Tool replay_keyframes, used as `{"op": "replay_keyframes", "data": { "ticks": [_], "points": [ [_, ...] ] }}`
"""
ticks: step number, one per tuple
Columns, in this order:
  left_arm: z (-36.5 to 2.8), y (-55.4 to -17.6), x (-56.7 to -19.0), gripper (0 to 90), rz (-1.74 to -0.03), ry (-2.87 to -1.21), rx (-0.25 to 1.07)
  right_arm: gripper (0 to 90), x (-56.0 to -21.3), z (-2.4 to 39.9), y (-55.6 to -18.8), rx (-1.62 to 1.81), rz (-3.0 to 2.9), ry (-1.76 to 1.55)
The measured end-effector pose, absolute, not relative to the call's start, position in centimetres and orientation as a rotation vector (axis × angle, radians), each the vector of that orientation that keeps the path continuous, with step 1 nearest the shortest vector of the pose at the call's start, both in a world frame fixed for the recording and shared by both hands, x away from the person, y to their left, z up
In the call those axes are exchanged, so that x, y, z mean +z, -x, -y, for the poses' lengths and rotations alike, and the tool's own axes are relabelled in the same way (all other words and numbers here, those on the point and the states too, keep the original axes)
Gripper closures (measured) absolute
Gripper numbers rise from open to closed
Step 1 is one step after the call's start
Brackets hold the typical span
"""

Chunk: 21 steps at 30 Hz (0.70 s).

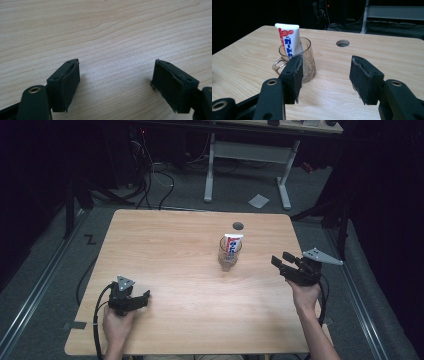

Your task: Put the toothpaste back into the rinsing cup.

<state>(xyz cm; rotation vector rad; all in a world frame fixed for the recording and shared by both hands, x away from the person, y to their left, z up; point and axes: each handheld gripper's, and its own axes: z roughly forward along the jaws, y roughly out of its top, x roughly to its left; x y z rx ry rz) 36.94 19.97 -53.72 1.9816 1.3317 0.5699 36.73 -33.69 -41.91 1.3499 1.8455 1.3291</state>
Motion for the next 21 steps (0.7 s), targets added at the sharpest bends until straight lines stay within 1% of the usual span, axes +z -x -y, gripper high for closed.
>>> {"op": "replay_keyframes", "data": {
  "ticks": [9,21],
  "points": [
    [-20.0,-36.9,-53.7,22.4,-1.332,-1.982,0.57,45.0,-43.8,34.4,-36.2,1.346,-1.826,-1.412],
    [-20.0,-36.9,-53.7,22.4,-1.331,-1.981,0.571,45.8,-45.0,34.4,-35.8,1.316,-1.838,-1.423]
  ]
}}
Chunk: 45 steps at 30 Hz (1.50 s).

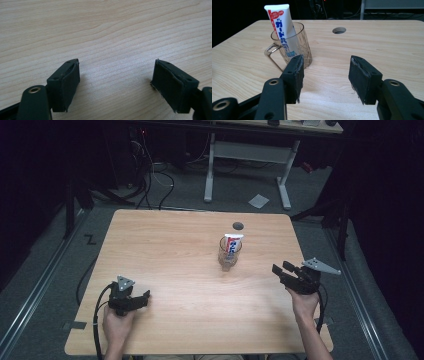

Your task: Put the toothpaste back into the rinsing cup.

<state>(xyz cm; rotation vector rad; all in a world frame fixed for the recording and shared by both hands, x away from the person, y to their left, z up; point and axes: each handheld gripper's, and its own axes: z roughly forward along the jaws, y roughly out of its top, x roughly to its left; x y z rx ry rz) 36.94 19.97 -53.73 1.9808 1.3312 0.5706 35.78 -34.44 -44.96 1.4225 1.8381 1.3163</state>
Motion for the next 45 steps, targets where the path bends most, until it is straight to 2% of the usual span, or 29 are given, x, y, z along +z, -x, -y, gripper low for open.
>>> {"op": "replay_keyframes", "data": {
  "ticks": [22,45],
  "points": [
    [-20.0,-36.9,-53.7,22.4,-1.332,-1.982,0.57,47.8,-47.8,34.5,-35.7,1.238,-1.873,-1.47],
    [-20.0,-36.9,-53.7,22.5,-1.332,-1.982,0.571,47.2,-50.6,33.2,-38.0,1.077,-1.958,-1.515]
  ]
}}
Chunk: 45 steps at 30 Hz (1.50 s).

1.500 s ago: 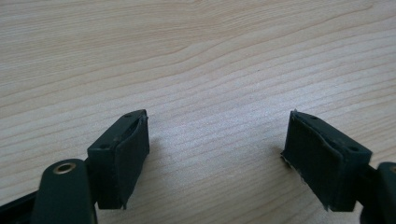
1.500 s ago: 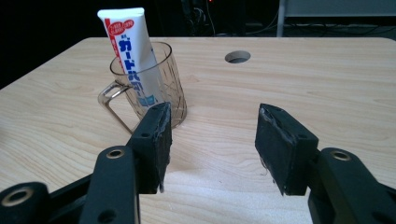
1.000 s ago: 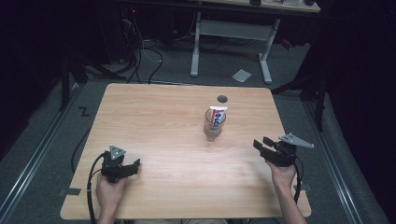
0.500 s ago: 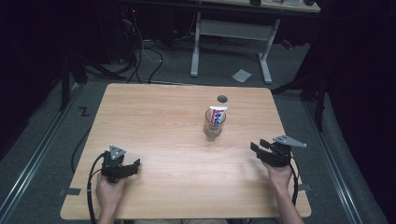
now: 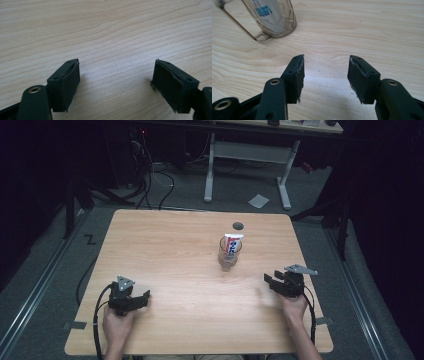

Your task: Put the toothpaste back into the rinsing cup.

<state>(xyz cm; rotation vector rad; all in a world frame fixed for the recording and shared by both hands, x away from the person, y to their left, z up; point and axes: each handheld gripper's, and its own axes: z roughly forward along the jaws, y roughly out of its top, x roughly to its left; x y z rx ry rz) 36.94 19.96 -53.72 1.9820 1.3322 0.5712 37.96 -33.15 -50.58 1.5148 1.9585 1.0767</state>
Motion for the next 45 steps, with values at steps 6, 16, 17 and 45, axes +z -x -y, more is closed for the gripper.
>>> {"op": "replay_keyframes", "data": {
  "ticks": [6,16,17,45],
  "points": [
    [-20.0,-36.9,-53.7,22.4,-1.332,-1.981,0.572,47.2,-51.2,33.1,-38.3,1.051,-1.964,-1.524],
    [-20.0,-36.9,-53.7,22.4,-1.332,-1.981,0.573,47.1,-52.6,33.6,-38.3,1.008,-1.954,-1.572],
    [-20.0,-36.9,-53.7,22.4,-1.332,-1.981,0.573,47.1,-52.7,33.6,-38.4,0.994,-1.958,-1.572],
    [-20.0,-36.9,-53.7,22.4,-1.332,-1.982,0.571,39.4,-53.1,32.0,-38.3,0.862,-2.033,-1.468]
  ]
}}
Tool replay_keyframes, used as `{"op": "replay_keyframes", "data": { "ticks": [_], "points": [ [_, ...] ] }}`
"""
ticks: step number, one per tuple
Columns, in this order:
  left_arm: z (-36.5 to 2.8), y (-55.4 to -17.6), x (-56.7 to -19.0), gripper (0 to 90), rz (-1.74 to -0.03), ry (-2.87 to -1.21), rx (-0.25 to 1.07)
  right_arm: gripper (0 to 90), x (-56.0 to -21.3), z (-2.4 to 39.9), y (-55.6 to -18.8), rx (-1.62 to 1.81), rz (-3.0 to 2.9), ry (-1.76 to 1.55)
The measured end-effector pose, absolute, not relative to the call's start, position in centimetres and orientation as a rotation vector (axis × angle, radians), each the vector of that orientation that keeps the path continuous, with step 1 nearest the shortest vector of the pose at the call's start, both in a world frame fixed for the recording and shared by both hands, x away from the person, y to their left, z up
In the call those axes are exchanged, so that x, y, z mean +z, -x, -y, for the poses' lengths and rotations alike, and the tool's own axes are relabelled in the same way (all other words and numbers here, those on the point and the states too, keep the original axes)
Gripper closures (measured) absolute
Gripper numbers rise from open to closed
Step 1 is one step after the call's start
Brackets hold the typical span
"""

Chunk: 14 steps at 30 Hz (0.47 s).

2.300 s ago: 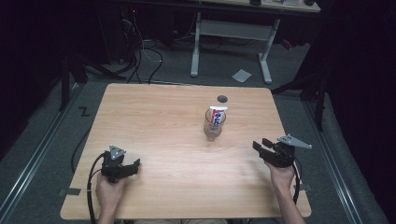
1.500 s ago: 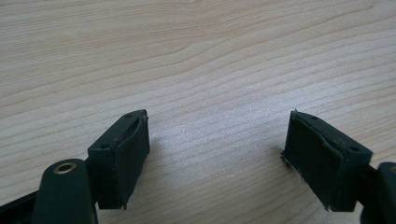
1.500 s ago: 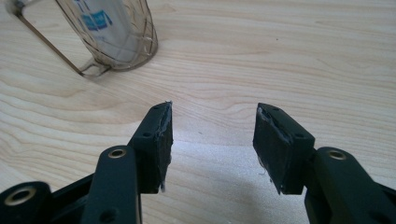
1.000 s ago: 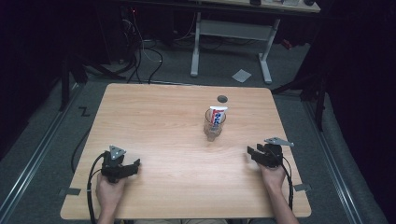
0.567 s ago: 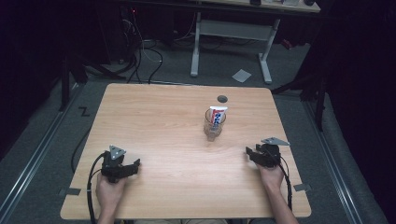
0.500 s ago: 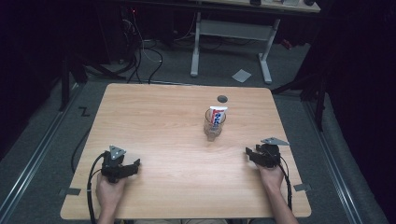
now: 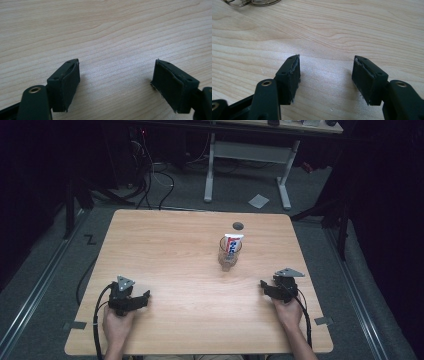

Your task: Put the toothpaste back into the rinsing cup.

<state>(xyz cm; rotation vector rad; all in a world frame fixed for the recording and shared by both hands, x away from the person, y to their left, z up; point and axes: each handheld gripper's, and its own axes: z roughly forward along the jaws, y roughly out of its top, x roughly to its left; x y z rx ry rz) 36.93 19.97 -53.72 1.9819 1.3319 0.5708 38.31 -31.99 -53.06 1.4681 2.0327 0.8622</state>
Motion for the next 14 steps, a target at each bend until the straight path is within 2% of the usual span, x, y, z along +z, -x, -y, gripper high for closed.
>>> {"op": "replay_keyframes", "data": {
  "ticks": [14],
  "points": [
    [-19.96,-36.93,-53.73,22.3,-1.332,-1.981,0.572,36.7,-53.07,31.84,-38.25,0.872,-2.059,-1.447]
  ]
}}
